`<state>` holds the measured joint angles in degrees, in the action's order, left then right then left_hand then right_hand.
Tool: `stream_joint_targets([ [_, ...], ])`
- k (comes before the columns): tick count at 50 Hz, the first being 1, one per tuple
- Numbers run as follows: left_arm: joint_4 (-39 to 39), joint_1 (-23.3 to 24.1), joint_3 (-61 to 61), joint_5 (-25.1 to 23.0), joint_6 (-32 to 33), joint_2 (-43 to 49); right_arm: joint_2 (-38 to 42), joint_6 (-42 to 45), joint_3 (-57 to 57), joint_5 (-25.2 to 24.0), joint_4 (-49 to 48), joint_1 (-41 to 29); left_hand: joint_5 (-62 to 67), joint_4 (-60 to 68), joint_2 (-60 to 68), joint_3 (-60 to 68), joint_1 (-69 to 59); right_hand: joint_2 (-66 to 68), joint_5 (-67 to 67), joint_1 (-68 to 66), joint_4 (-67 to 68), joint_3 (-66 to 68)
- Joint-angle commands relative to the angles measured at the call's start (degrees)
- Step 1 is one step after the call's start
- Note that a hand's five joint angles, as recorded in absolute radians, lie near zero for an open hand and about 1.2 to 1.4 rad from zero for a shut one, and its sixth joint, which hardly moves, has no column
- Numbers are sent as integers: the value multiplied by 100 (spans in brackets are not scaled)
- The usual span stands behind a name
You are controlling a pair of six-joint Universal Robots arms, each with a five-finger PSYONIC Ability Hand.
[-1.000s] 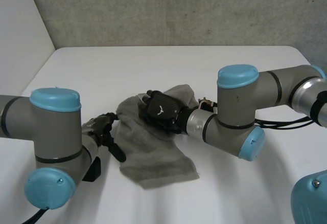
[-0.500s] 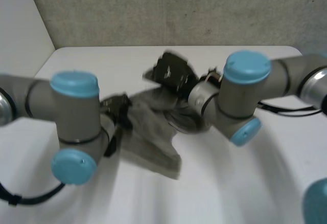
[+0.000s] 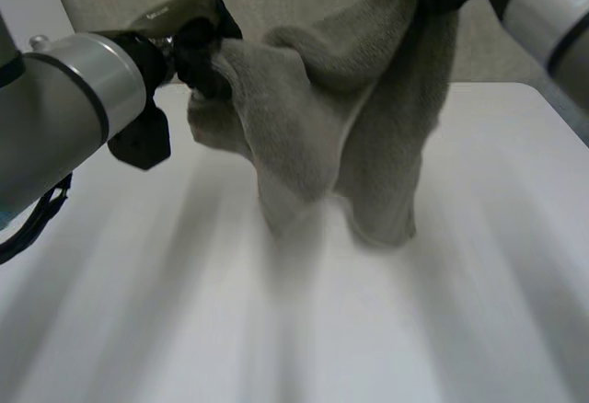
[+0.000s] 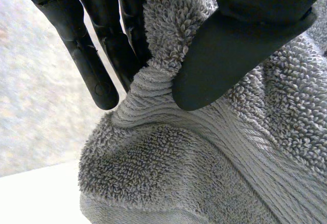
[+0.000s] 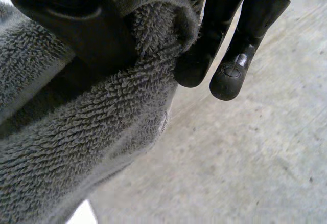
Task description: Fold the laundry
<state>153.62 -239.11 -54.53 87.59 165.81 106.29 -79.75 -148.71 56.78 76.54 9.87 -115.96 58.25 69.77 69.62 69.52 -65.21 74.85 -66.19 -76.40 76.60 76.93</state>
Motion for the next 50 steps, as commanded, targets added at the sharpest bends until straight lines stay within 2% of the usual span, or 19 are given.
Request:
stream_joint_targets([
  [1,-209,-170,-584,-742,-32,-389,-497,44,0,-34,1026,-5,1175,1023,1038,1048,-1479,515,-381,-360,340,307],
  [8,-209,-496,-849,-963,-40,-249,-357,166,34,-60,1719,-32,1175,1023,1038,1048,-1479,515,-381,-360,340,307],
  [11,-130,-566,-884,-963,3,199,-146,255,87,-60,1834,-67,1175,1023,1038,1048,-1479,515,-381,-360,340,307],
  [13,-8,-627,-805,-954,65,768,197,369,123,-43,1975,-93,993,841,855,866,-1297,515,-381,-360,340,307],
  [15,62,-636,-744,-963,109,1049,976,771,88,36,2194,-137,992,840,855,865,-1296,515,-381,-360,340,307],
  [16,63,-636,-743,-963,109,1052,979,773,87,37,2195,-137,992,840,855,865,-1296,515,-381,-360,340,307],
  [18,185,-645,-568,-954,336,1594,1565,992,9,46,2186,-242,959,807,822,832,-1263,515,-381,-360,340,307],
  [24,371,-716,-207,-866,891,2335,2517,870,-405,107,2010,-269,302,151,165,176,-607,515,-381,-360,340,307],
  [26,458,-759,169,-691,1171,2816,2999,608,-667,212,1704,-295,-1420,-1572,-1557,-1547,1116,515,-381,-360,340,307],
  [27,459,-760,171,-690,1172,2818,3001,606,-668,212,1703,-296,-1430,-1582,-1567,-1557,1126,515,-381,-360,340,307],
  [29,546,-768,591,-271,1321,3186,3212,475,-800,318,1492,-304,-3222,-3374,-3359,-3349,2918,515,-381,-360,340,307],
  [30,546,-768,593,-268,1322,3187,3377,379,-905,414,1291,-313,-3230,-3382,-3367,-3357,2926,515,-381,-360,340,307],
  [31,599,-768,758,-25,1383,3301,3466,291,-975,528,1107,-313,-3796,-3948,-3933,-3923,3492,515,-381,-360,340,307],
  [32,599,-768,760,-22,1383,3302,3467,290,-976,529,1105,-313,-3802,-3954,-3939,-3929,3498,515,-381,-360,340,307],
  [34,730,-768,944,494,1532,3363,3528,159,-1003,721,807,-313,-5374,-5526,-5511,-5501,5070,515,-381,-360,340,307],
  [35,731,-768,944,496,1533,3363,3528,158,-1002,722,806,-313,-5383,-5535,-5520,-5510,5079,515,-381,-360,340,307],
  [37,880,-768,918,837,1681,3293,3485,-43,-915,853,535,-304,-5770,-5922,-5907,-5897,5466,515,-381,-360,340,307],
  [41,872,-768,760,945,1726,2968,3362,-315,-766,880,341,-261,-5770,-5922,-5907,-5897,5466,515,-381,-360,340,307],
  [50,1310,-549,-1048,909,1709,1257,2782,-545,77,863,-37,-208,-5720,-5872,-5857,-5847,5416,515,-381,-360,340,307],
])
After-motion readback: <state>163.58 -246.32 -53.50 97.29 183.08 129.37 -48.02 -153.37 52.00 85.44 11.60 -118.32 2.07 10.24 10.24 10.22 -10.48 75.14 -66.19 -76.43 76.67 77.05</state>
